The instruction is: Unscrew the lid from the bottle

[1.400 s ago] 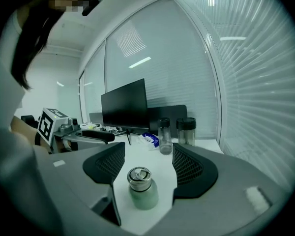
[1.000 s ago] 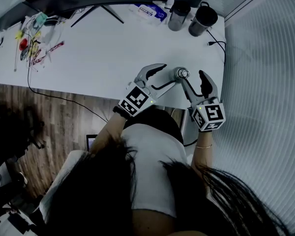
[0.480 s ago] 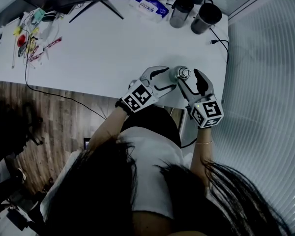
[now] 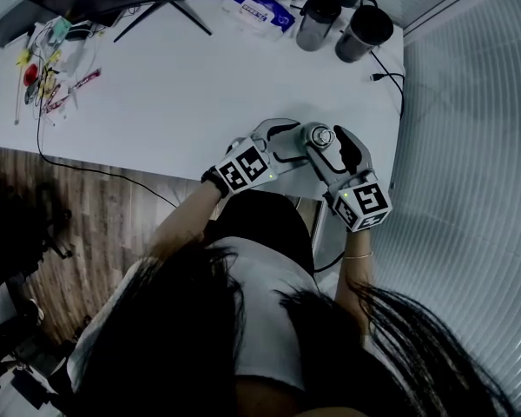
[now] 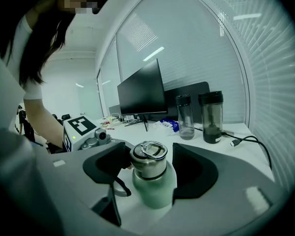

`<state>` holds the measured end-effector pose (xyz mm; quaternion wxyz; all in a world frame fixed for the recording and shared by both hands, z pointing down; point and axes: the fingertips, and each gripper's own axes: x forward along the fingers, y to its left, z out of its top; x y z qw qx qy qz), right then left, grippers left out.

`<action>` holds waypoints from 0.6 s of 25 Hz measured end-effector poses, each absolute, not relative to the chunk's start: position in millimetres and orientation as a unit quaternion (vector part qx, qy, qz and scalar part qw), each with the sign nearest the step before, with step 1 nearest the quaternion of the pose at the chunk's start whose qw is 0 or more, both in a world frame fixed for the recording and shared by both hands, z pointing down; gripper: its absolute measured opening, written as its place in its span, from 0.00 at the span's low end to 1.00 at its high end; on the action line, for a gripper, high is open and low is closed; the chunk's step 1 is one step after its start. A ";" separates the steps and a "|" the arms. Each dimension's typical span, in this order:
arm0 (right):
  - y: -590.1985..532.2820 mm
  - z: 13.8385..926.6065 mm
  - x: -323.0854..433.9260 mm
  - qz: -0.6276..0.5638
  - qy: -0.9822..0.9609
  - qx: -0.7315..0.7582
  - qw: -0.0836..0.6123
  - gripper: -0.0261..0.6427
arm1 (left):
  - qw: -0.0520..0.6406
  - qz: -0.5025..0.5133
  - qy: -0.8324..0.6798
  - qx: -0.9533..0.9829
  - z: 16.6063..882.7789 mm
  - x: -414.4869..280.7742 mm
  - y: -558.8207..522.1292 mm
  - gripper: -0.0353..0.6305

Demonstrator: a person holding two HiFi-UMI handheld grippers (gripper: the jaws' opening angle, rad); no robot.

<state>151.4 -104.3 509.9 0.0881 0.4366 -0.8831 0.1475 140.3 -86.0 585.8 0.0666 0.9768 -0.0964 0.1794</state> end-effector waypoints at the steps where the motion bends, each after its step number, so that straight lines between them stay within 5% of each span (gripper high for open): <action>1: -104.9 510.6 150.2 0.146 -0.885 0.433 0.089 0.45 | 0.065 0.181 -0.091 0.977 587.1 142.6 -86.6 0.59; 15: -112.8 510.9 143.2 0.123 -0.909 0.388 0.093 0.42 | 0.048 0.190 -0.054 0.979 594.1 156.2 -94.3 0.59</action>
